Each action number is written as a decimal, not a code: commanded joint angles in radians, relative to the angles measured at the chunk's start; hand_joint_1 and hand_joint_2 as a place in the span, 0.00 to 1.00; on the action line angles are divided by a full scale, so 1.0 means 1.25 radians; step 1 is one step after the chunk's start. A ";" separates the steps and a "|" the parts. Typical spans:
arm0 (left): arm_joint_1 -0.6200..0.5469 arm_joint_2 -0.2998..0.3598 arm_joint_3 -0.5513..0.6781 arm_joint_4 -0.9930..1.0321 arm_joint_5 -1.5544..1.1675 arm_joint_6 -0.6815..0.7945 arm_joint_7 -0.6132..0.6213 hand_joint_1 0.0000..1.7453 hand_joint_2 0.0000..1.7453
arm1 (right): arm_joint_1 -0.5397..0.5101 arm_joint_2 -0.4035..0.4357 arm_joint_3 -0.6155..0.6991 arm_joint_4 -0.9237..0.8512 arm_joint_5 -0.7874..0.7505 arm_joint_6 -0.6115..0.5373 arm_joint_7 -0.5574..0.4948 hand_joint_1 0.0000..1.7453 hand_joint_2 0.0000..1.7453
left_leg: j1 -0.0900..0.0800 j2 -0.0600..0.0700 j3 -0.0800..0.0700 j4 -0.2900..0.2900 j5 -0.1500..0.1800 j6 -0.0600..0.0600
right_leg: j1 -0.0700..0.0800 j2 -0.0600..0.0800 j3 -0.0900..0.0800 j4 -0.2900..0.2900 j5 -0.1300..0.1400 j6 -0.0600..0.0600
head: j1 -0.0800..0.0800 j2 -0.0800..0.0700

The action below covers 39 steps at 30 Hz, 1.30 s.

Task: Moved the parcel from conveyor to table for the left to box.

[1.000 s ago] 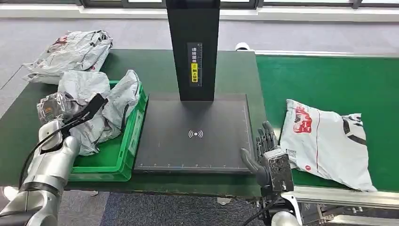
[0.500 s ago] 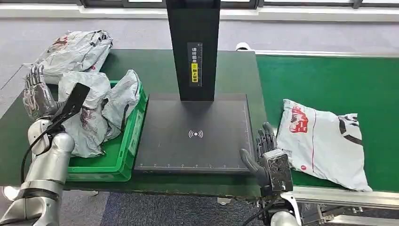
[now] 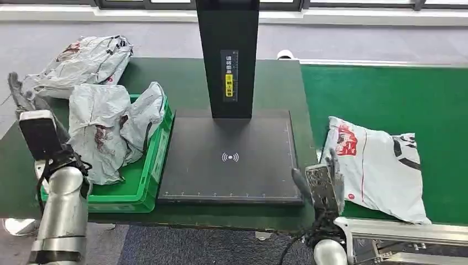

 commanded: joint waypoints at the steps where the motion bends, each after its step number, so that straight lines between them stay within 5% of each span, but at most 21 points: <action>1: 0.112 -0.099 -0.151 -0.070 0.197 -0.203 -0.004 0.00 1.00 | -0.153 -0.103 -0.231 0.200 0.289 -0.005 0.187 0.00 1.00 | 0.000 0.002 0.002 -0.001 0.000 0.002 | 0.001 -0.003 0.003 -0.004 0.001 0.001 | 0.001 0.000; 4: 0.138 -0.131 -0.206 -0.036 0.249 -0.251 -0.035 0.00 1.00 | -0.255 -0.163 -0.308 0.354 0.358 0.002 0.170 0.00 1.00 | -0.002 0.001 0.005 -0.004 0.002 0.004 | -0.001 -0.005 0.006 -0.007 0.003 0.002 | 0.000 0.000; 9: 0.176 -0.167 -0.217 0.009 0.380 -0.408 -0.017 0.00 1.00 | -0.448 -0.333 -0.307 0.707 0.559 -0.001 0.274 0.00 1.00 | -0.002 0.001 0.001 0.000 0.001 0.005 | -0.002 -0.003 0.004 -0.004 0.002 0.004 | 0.001 0.000; 12: 0.193 -0.171 -0.211 0.006 0.371 -0.420 -0.010 0.00 1.00 | -0.498 -0.365 -0.291 0.809 0.593 0.014 0.278 0.00 1.00 | -0.005 0.005 0.002 0.000 0.000 0.006 | -0.004 0.001 0.003 -0.003 0.004 0.005 | 0.000 0.000; 16: 0.206 -0.169 -0.191 0.014 0.355 -0.439 -0.008 0.00 1.00 | -0.544 -0.356 -0.243 0.941 0.651 0.154 0.303 0.00 1.00 | -0.004 0.002 0.001 0.001 0.000 0.007 | -0.004 -0.001 0.002 -0.002 0.003 0.005 | 0.000 0.000; 39: 0.203 -0.172 -0.190 0.019 0.353 -0.440 -0.010 0.00 1.00 | -0.540 -0.351 -0.243 0.944 0.652 0.145 0.310 0.00 1.00 | -0.004 0.003 0.000 0.000 0.000 0.007 | -0.004 -0.003 0.002 -0.002 0.002 0.005 | 0.000 0.000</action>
